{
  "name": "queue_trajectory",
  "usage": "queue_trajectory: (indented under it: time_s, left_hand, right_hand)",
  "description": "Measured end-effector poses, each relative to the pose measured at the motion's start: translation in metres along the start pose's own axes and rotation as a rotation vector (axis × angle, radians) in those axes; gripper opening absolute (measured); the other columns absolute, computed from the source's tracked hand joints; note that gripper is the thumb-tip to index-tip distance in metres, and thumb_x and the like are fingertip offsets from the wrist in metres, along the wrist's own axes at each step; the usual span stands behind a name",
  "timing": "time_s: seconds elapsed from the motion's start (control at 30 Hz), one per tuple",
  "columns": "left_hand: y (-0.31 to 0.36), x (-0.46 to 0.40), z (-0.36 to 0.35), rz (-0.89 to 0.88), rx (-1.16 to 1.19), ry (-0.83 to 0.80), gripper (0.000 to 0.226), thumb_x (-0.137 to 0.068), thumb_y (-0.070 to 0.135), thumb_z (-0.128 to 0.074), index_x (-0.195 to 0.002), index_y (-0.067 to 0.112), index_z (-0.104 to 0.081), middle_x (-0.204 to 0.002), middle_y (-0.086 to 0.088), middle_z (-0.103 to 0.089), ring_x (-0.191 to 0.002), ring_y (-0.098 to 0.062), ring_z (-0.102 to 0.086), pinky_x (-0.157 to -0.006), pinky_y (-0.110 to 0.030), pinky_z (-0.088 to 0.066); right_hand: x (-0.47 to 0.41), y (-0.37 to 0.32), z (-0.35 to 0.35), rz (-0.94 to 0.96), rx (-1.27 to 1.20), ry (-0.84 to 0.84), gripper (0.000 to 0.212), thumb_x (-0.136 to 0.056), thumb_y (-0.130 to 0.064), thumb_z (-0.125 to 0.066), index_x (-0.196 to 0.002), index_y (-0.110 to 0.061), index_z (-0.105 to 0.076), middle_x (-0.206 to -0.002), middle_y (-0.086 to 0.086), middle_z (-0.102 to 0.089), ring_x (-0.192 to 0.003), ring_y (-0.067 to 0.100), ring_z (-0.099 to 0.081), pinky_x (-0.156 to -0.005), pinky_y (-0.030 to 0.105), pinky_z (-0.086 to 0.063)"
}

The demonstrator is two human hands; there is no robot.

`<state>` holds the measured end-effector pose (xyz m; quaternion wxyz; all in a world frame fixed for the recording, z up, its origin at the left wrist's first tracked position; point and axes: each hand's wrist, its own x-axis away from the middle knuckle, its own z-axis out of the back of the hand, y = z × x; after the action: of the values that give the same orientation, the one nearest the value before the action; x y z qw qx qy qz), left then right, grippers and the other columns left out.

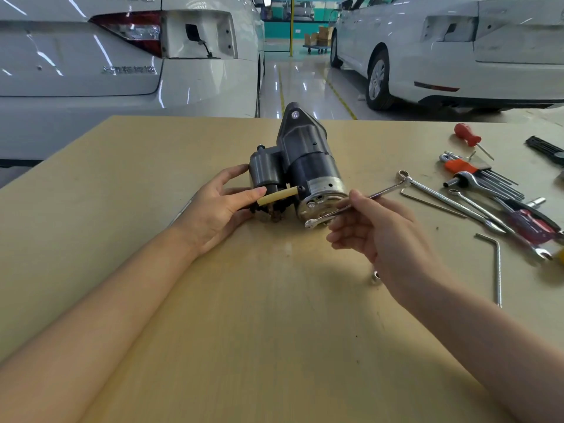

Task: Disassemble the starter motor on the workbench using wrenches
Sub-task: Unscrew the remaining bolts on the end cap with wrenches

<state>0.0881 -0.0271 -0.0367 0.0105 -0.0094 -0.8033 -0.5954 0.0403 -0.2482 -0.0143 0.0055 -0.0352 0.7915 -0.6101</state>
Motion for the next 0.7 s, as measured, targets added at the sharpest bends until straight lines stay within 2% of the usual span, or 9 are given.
queue_trajectory:
  time_s: [0.3,0.6,0.7]
  left_hand:
    - [-0.0007,-0.0018,0.0016,0.002,-0.007,0.003,0.072,-0.063,0.012,-0.074,-0.131,0.018,-0.051,-0.091,-0.012,-0.075,-0.084,-0.022,-0.072,-0.068,-0.027,-0.057]
    - [-0.0014,-0.0019,0.0012,0.004,0.002,0.005,0.067,-0.062,0.011,-0.075,-0.126,0.019,-0.053,-0.093,-0.015,-0.073,-0.083,-0.024,-0.072,-0.066,-0.028,-0.056]
    - [-0.0014,-0.0014,0.0004,0.001,0.003,0.009,0.068,-0.062,0.011,-0.075,-0.127,0.018,-0.053,-0.095,-0.016,-0.072,-0.081,-0.024,-0.072,-0.065,-0.028,-0.056]
  right_hand:
    - [-0.0086,0.0028,0.0037,-0.036,-0.182,0.077,0.023,-0.096,-0.015,-0.052,-0.083,0.001,-0.064,-0.06,0.012,-0.067,-0.053,0.022,-0.067,-0.05,0.025,-0.054]
    - [-0.0091,0.0066,0.0061,-0.028,-0.238,0.047,0.022,-0.094,-0.015,-0.056,-0.093,0.005,-0.063,-0.074,0.019,-0.071,-0.073,0.03,-0.072,-0.06,0.029,-0.057]
    - [-0.0071,0.0062,0.0059,-0.003,-0.231,0.045,0.021,-0.095,-0.015,-0.055,-0.091,0.004,-0.063,-0.075,0.019,-0.071,-0.075,0.032,-0.072,-0.063,0.03,-0.058]
